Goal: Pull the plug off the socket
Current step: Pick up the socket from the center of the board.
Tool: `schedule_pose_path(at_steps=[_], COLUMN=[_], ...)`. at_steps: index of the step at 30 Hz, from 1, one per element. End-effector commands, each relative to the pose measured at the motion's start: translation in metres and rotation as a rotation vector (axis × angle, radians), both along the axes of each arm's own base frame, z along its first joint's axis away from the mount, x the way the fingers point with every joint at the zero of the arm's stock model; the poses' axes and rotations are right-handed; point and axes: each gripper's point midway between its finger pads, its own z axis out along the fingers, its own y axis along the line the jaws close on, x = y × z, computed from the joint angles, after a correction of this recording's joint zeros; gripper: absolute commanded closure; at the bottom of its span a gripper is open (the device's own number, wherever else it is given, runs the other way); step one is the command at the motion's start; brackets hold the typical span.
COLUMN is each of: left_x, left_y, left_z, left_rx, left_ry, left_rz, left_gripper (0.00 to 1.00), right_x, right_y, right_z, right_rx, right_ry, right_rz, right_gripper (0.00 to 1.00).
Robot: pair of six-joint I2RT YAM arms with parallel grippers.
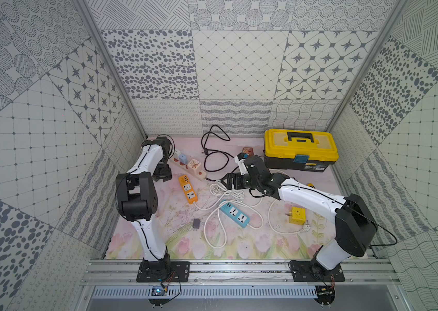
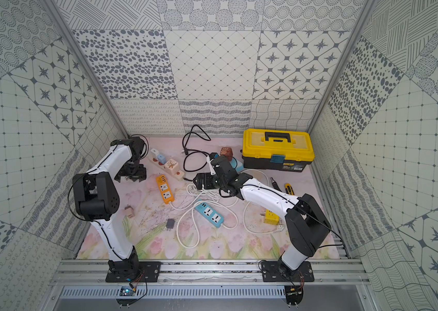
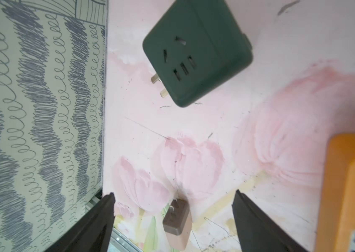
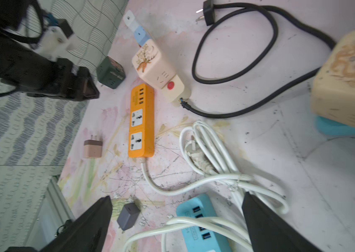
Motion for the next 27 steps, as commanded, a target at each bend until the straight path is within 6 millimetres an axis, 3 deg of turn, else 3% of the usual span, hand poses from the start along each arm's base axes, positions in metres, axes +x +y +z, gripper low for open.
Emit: schedule_pose_path(at_steps=[1, 6, 11, 15, 20, 23, 27], left_x=[0.012, 0.032, 0.035, 0.034, 0.045, 0.059, 0.079], left_y=[-0.053, -0.127, -0.176, -0.216, -0.289, -0.333, -0.393], left_z=[0.03, 0.07, 0.086, 0.073, 0.073, 0.078, 0.069], left_rx=[-0.309, -0.777, -1.142, -1.068, -0.951, -0.914, -0.883], left_ry=[-0.252, -0.579, -0.769, -0.822, -0.901, -0.971, -0.956], left_rz=[0.051, 0.053, 0.053, -0.102, -0.38, -0.51, -0.639], left_gripper=[0.12, 0.14, 0.22, 0.31, 0.39, 0.31, 0.2], right_x=[0.028, 0.063, 0.091, 0.093, 0.065, 0.045, 0.026], right_y=[-0.028, -0.057, -0.068, -0.078, -0.094, -0.115, -0.143], right_z=[0.009, 0.004, -0.006, -0.004, 0.014, 0.016, 0.011], right_rx=[-0.197, -0.419, -0.544, -0.405, -0.266, -0.222, -0.215], right_ry=[-0.123, -0.204, -0.221, -0.149, -0.127, -0.112, -0.105], right_rz=[-0.095, -0.247, -0.363, -0.388, -0.367, -0.404, -0.45], right_gripper=[0.01, 0.01, 0.0, 0.01, 0.0, 0.01, 0.0])
